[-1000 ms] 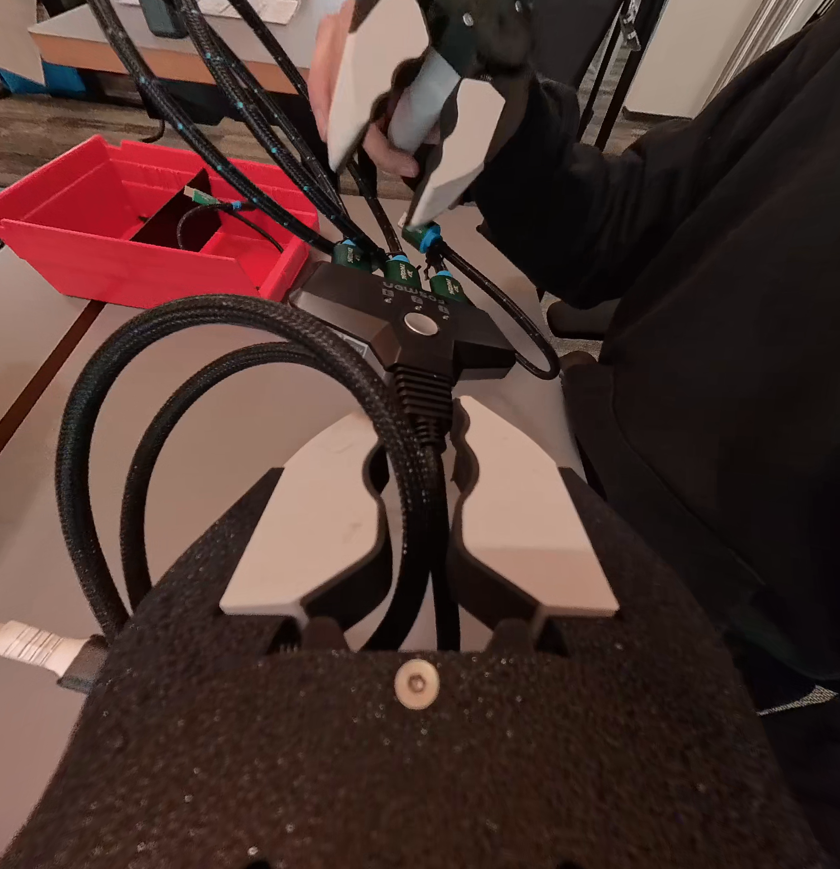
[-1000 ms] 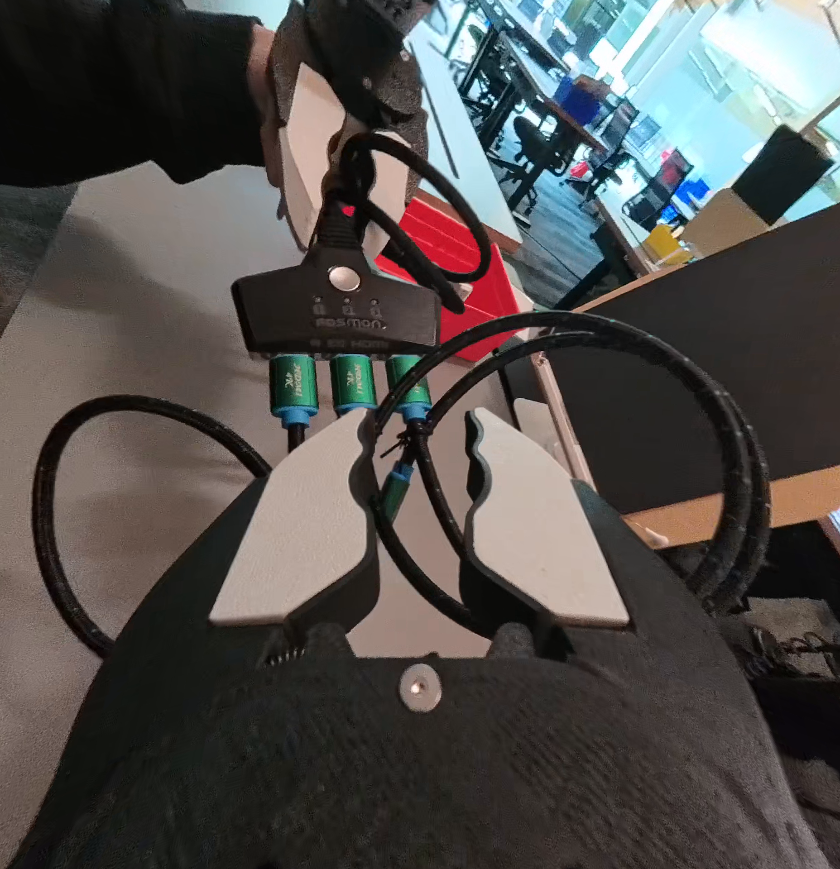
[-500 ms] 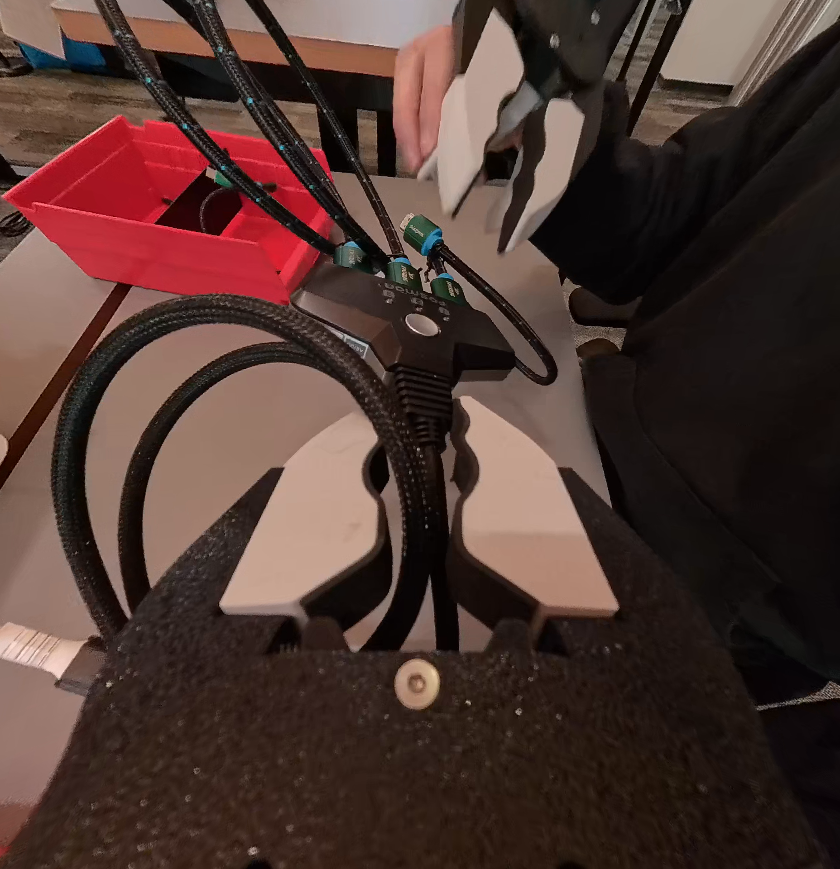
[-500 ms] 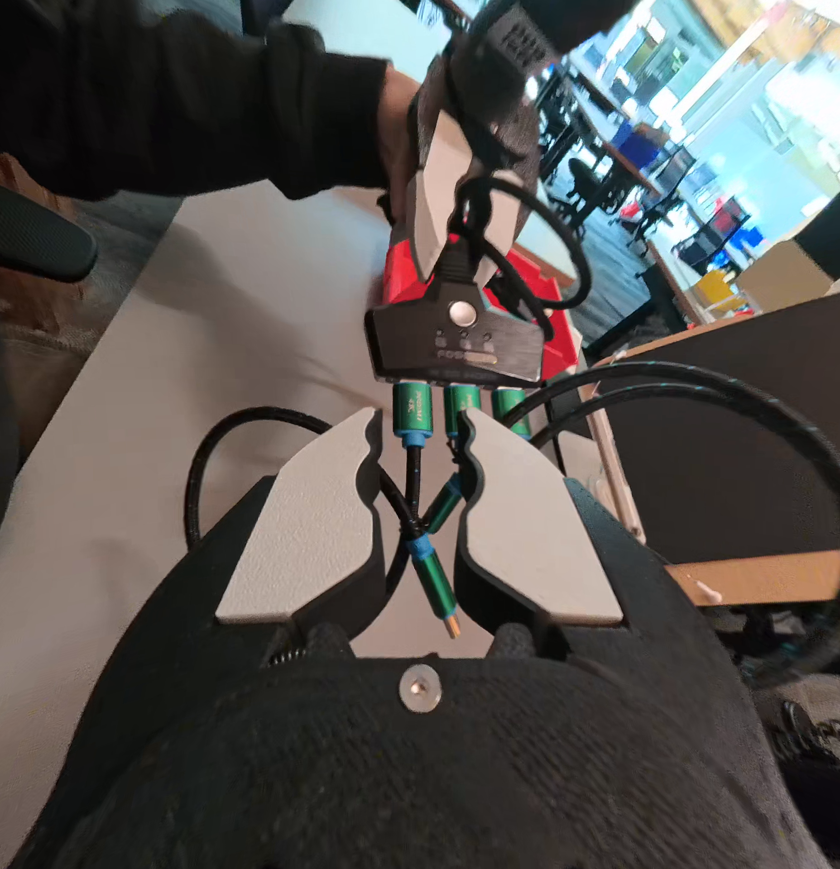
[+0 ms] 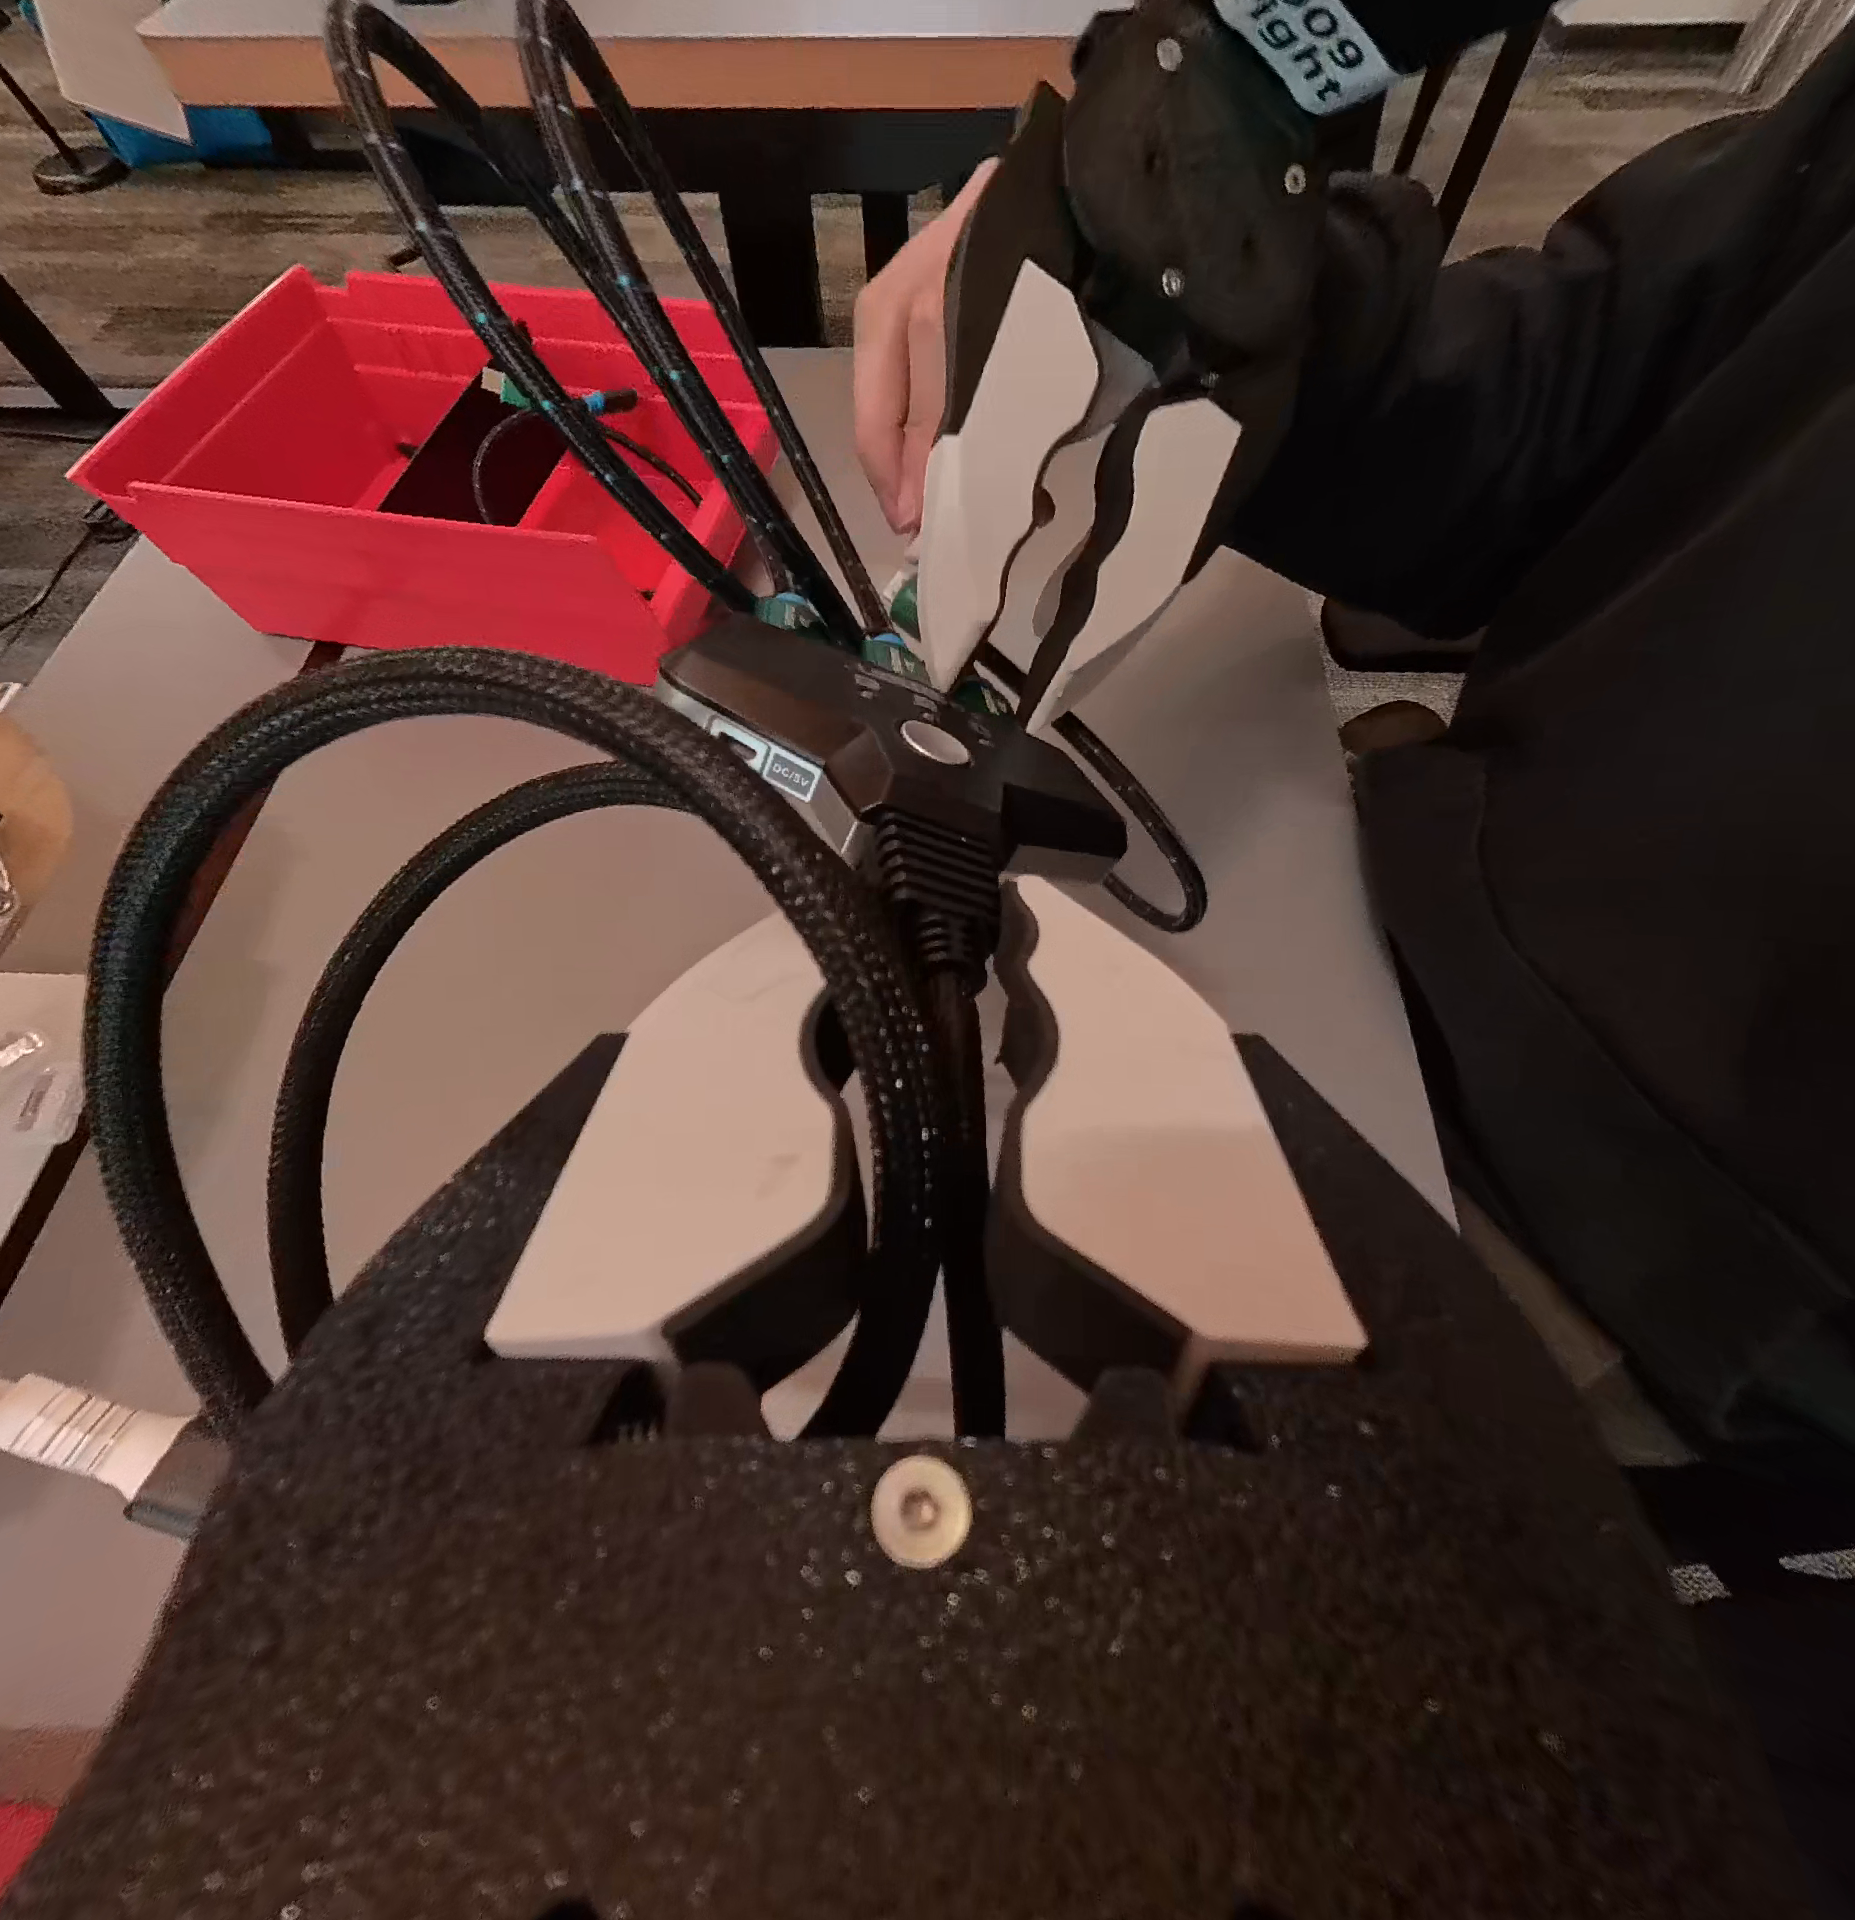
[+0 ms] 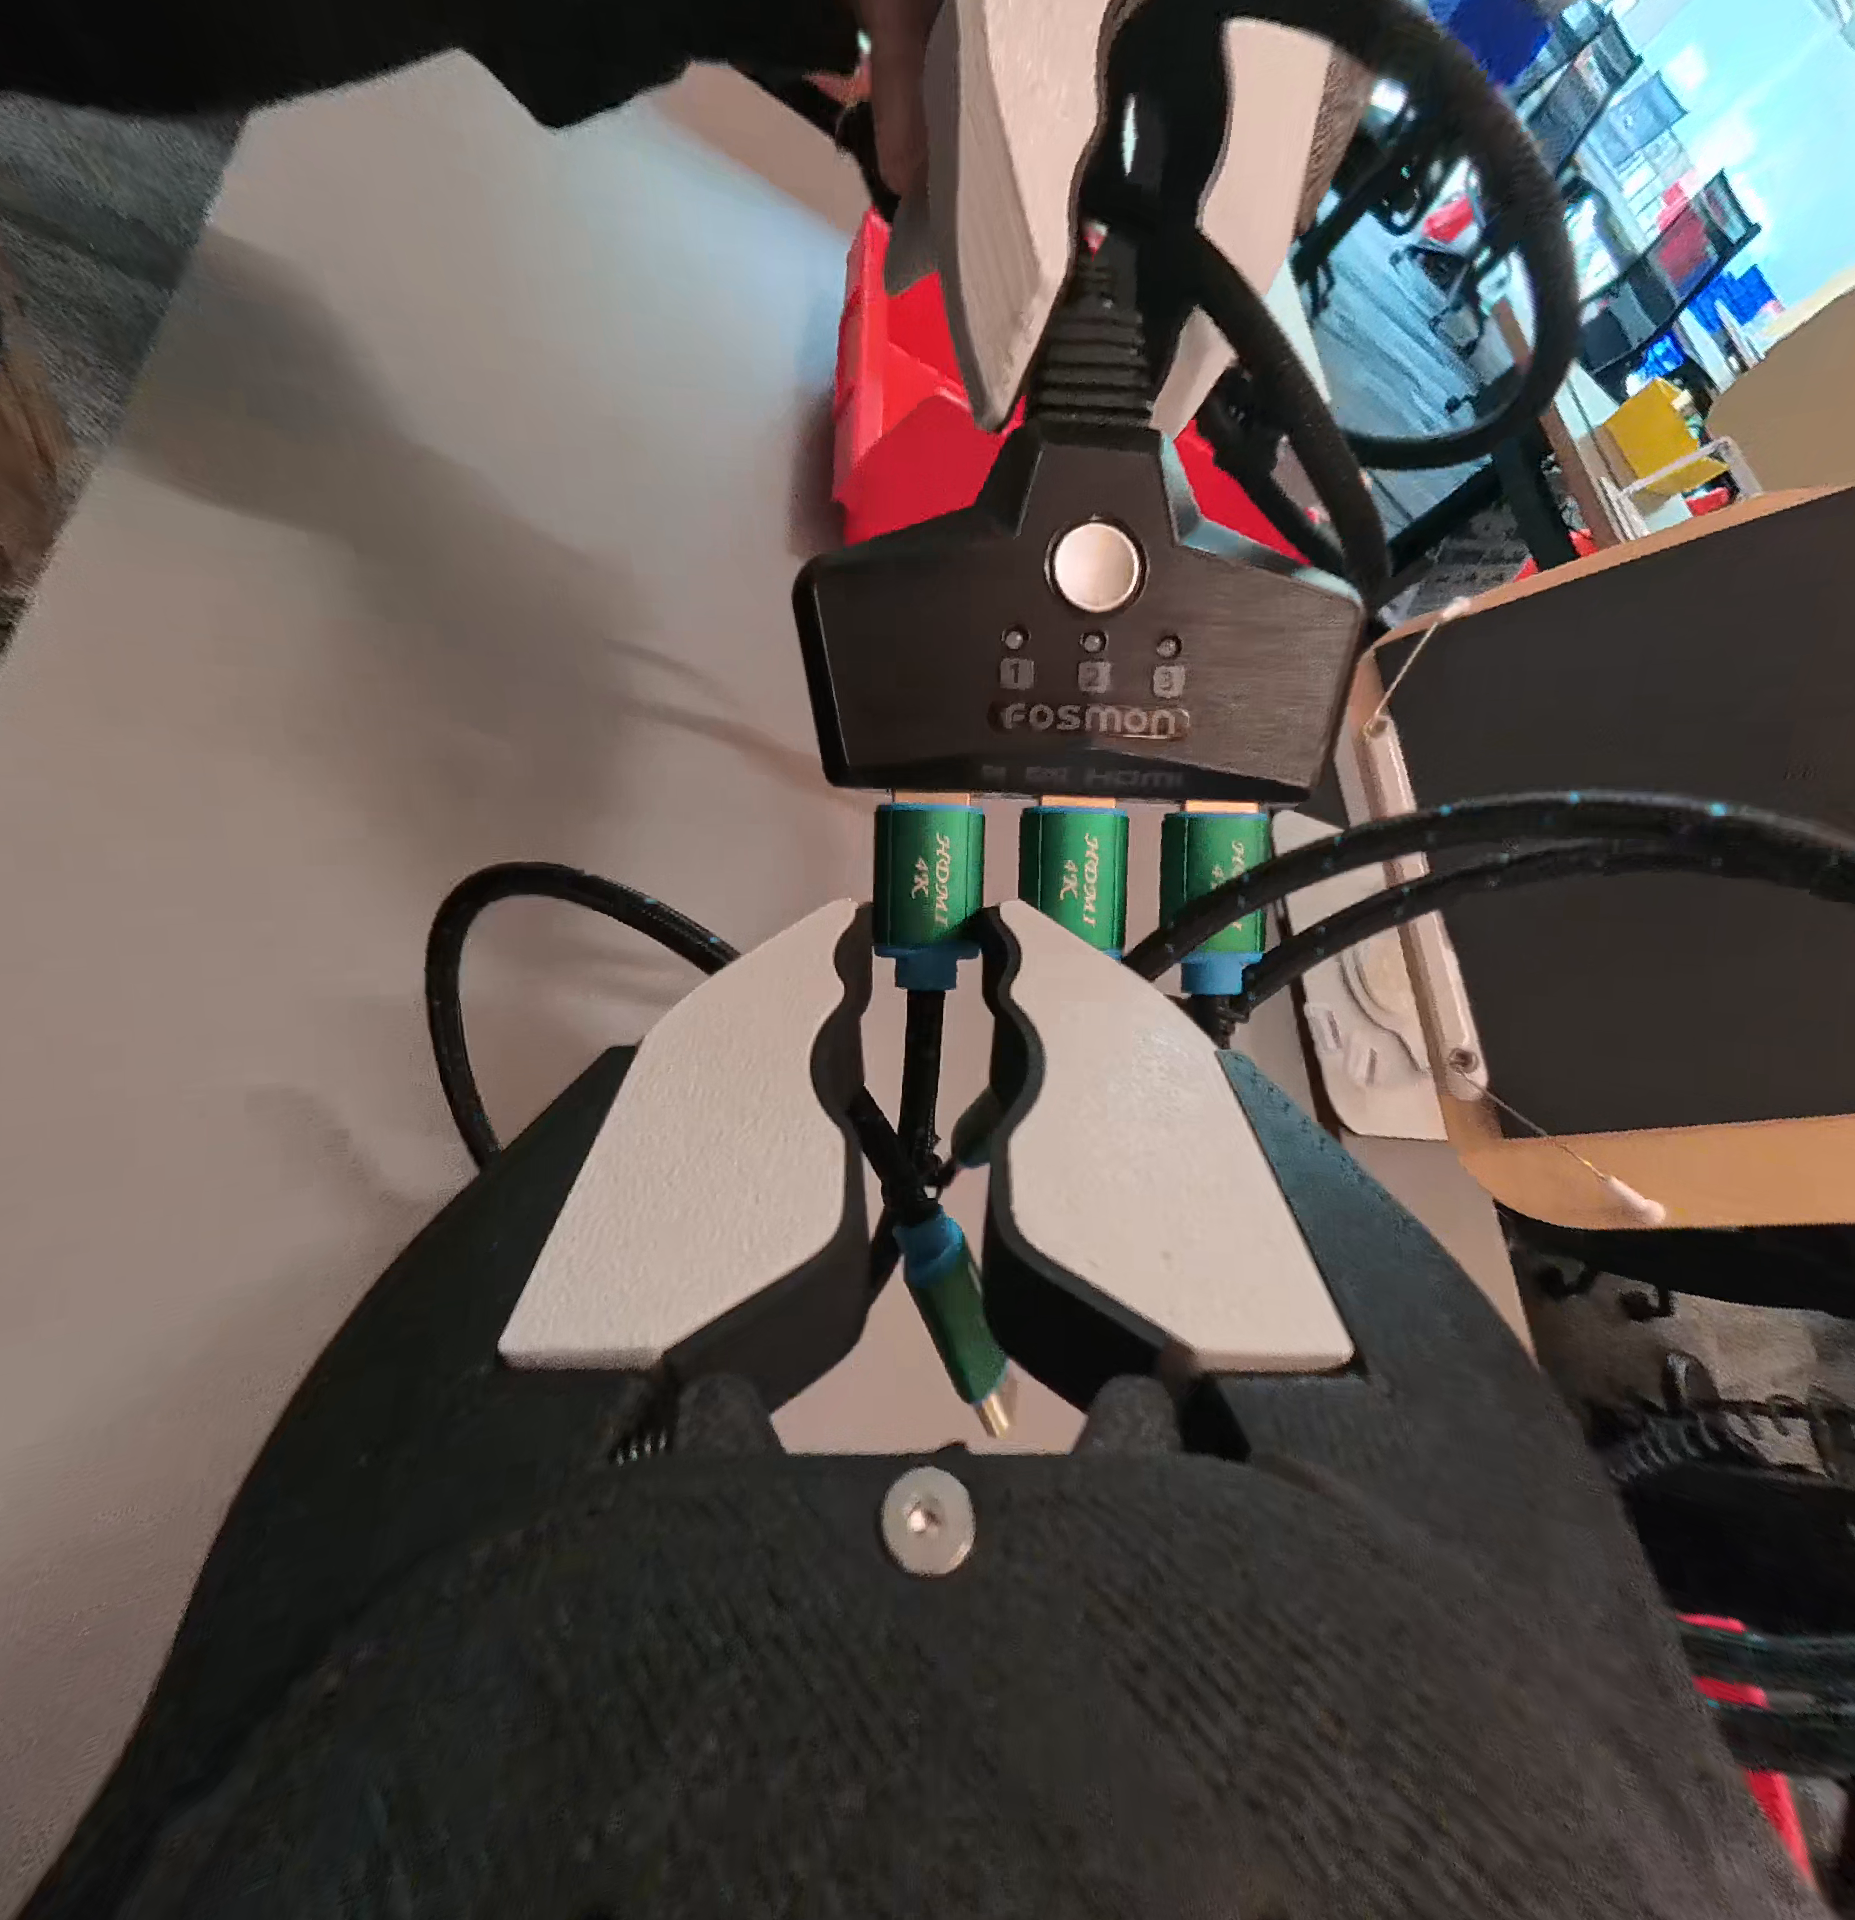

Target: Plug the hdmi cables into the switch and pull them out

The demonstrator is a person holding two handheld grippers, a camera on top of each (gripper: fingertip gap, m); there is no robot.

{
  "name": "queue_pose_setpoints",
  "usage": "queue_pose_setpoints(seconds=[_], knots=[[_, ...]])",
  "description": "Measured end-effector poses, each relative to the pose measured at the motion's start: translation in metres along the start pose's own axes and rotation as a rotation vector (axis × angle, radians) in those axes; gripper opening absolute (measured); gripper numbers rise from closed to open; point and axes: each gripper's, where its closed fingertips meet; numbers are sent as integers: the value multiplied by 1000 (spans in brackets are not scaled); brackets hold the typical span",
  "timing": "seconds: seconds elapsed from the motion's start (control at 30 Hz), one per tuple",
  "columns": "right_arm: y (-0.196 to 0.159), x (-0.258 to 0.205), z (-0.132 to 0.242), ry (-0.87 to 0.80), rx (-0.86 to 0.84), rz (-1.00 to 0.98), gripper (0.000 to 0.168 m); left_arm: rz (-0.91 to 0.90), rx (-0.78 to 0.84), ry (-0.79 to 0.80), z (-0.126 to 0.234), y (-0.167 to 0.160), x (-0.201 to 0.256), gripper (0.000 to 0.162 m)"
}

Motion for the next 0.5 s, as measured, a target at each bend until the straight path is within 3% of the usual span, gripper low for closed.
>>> queue_pose_setpoints(seconds=[0.03, 0.17, 0.3, 0.33, 0.4, 0.5], knots=[[-2, 1, -3, -13, -9, 15, 20, 4, -2, 5, -1, -1, -1, 23], [-5, 1, -9, -29, -36, 21, 20, 13, -12, 19, -3, -4, -3, 23], [-3, 6, 7, -69, 26, 59, 18, 79, 23, 34, -2, -6, -6, 23], [2, 4, 14, -72, 38, 88, 0, 105, 25, 49, -1, -8, -9, 23], [-11, 21, 20, -146, -54, 135, 0, 174, 51, 54, 7, -11, -13, 23], [-10, 19, 25, -46, -22, 32, 0, 189, 100, 35, 14, -10, -11, 23]])
Point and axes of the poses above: each gripper's, where its closed fingertips meet, z back along the fingers, y out of its top, x = y × z across the jaws, and after that the axes turned 10 degrees about -z, right-handed
